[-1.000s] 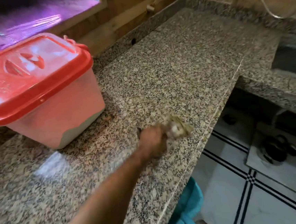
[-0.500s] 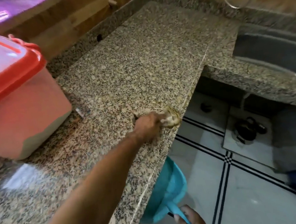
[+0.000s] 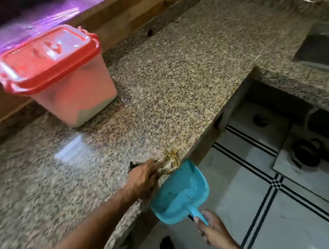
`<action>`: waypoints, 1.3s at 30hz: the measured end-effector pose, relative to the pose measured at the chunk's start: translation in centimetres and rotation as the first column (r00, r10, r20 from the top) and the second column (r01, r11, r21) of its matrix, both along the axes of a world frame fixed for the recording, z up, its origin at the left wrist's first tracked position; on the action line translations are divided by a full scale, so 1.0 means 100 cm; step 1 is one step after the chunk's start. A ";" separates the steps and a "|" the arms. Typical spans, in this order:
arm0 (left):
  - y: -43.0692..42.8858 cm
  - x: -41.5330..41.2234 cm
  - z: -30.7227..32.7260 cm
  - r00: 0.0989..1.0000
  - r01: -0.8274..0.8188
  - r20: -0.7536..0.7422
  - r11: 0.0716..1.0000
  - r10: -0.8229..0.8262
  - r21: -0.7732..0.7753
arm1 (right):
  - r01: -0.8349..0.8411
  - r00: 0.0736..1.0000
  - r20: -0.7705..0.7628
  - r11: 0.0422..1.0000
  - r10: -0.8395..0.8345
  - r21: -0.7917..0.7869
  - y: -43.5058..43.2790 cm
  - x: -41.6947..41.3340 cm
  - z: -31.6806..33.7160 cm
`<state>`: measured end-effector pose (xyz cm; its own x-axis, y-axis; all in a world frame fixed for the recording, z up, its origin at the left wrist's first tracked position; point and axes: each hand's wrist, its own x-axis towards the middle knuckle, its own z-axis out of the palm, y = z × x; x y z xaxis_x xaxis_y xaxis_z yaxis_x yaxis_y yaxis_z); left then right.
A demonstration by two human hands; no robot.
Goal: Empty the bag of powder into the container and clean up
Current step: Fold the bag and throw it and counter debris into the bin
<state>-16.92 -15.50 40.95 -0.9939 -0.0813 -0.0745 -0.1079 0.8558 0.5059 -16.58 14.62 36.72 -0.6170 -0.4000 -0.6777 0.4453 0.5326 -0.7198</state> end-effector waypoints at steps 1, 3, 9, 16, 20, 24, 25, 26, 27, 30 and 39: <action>0.001 0.011 0.000 0.998 -0.046 0.034 0.999 0.045 0.013 | -0.016 1.000 0.005 1.000 0.016 -0.014 0.005 0.001 -0.001; 0.003 0.020 0.008 0.985 -0.161 0.074 0.984 0.156 0.074 | -0.071 0.997 0.019 0.997 0.071 -0.031 0.013 0.002 0.003; -0.020 0.072 0.013 0.712 -0.702 0.083 0.710 0.697 0.060 | -0.130 0.991 0.035 0.990 0.132 -0.057 0.021 -0.004 0.005; 0.062 0.067 0.009 0.682 -0.728 0.081 0.685 0.727 -0.014 | -0.189 0.978 0.071 0.980 0.194 -0.067 0.030 0.001 0.000; 0.074 0.043 0.009 0.727 -0.687 0.051 0.725 0.685 0.052 | -0.245 0.968 0.033 0.968 0.247 -0.059 0.038 0.005 0.000; 0.067 0.038 0.014 0.741 -0.669 0.054 0.728 0.670 0.151 | -0.225 0.974 0.008 0.973 0.225 -0.044 0.045 0.000 0.002; 0.061 0.045 0.015 0.694 -0.714 0.039 0.680 0.719 0.165 | -0.212 0.977 0.007 0.977 0.212 -0.040 0.046 -0.002 0.001; 0.057 0.053 0.016 0.639 -0.763 0.026 0.629 0.769 0.150 | -0.194 0.981 0.011 0.980 0.194 -0.040 0.047 -0.003 0.001; 0.055 0.061 0.016 0.584 -0.808 0.017 0.579 0.812 0.109 | -0.177 0.984 0.018 0.983 0.178 -0.047 0.048 -0.004 0.000; 0.069 0.068 0.018 0.564 -0.825 0.009 0.563 0.826 -0.048 | -0.161 0.985 0.041 0.983 0.165 -0.093 0.046 -0.007 0.000; 0.081 0.015 0.021 0.572 -0.811 0.096 0.545 0.815 0.213 | -0.259 0.965 0.031 0.963 0.262 -0.073 0.038 0.002 -0.004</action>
